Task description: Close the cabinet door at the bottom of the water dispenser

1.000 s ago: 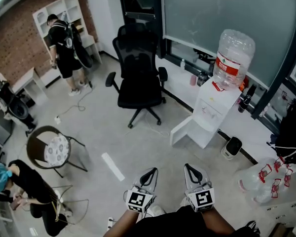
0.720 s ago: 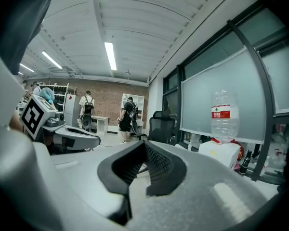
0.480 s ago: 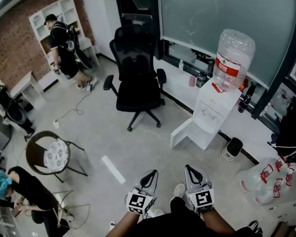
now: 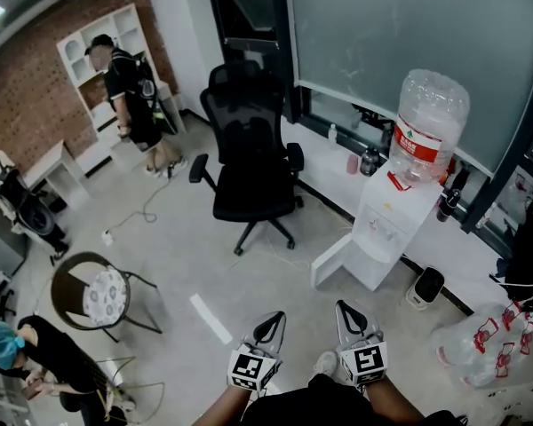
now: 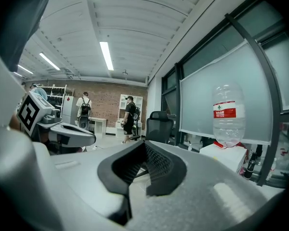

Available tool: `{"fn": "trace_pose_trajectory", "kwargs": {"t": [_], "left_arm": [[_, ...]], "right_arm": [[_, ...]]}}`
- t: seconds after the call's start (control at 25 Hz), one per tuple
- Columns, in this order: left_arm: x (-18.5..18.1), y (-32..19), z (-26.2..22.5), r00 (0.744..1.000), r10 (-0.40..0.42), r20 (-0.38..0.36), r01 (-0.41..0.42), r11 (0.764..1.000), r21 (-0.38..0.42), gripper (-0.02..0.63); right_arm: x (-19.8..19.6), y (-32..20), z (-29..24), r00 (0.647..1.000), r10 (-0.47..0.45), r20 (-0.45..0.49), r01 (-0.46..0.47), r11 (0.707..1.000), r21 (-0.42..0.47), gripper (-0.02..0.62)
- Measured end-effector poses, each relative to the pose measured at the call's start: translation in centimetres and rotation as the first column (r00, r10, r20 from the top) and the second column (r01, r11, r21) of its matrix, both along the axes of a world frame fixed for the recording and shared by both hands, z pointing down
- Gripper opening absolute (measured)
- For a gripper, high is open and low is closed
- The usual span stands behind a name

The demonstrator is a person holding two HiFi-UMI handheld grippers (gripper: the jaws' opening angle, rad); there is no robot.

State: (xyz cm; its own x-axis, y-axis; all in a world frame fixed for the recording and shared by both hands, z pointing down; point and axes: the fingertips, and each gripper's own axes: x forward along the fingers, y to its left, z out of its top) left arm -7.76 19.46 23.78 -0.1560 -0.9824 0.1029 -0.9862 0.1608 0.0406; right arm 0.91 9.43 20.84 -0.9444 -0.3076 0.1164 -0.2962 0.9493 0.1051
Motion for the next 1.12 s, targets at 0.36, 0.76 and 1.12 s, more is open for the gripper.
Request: {"fn": "trace_pose_trajectory", "kwargs": {"t": [0.36, 0.76, 1.12], "left_arm": [[-2.2, -6.0, -0.2, 1.0, -0.024, 0.012, 0.024, 1.0, -0.014, 0.018], [-3.3, -11.2, 0.8, 0.999, -0.043, 0.006, 0.044, 0.998, -0.053, 0.018], [-4.2, -14.3, 0.9, 1.0, -0.023, 0.003, 0.023, 0.997, -0.075, 0.018]], "right_arm": [[-2.1, -6.6, -0.1, 0.999, -0.025, 0.021, 0.026, 1.0, -0.009, 0.003], [-3.1, -12.1, 1.4, 0.998, -0.035, 0.052, 0.039, 0.996, -0.076, 0.003], [-2.6, -15.0, 1.6, 0.999, -0.006, 0.053, 0.011, 0.996, -0.089, 0.005]]}}
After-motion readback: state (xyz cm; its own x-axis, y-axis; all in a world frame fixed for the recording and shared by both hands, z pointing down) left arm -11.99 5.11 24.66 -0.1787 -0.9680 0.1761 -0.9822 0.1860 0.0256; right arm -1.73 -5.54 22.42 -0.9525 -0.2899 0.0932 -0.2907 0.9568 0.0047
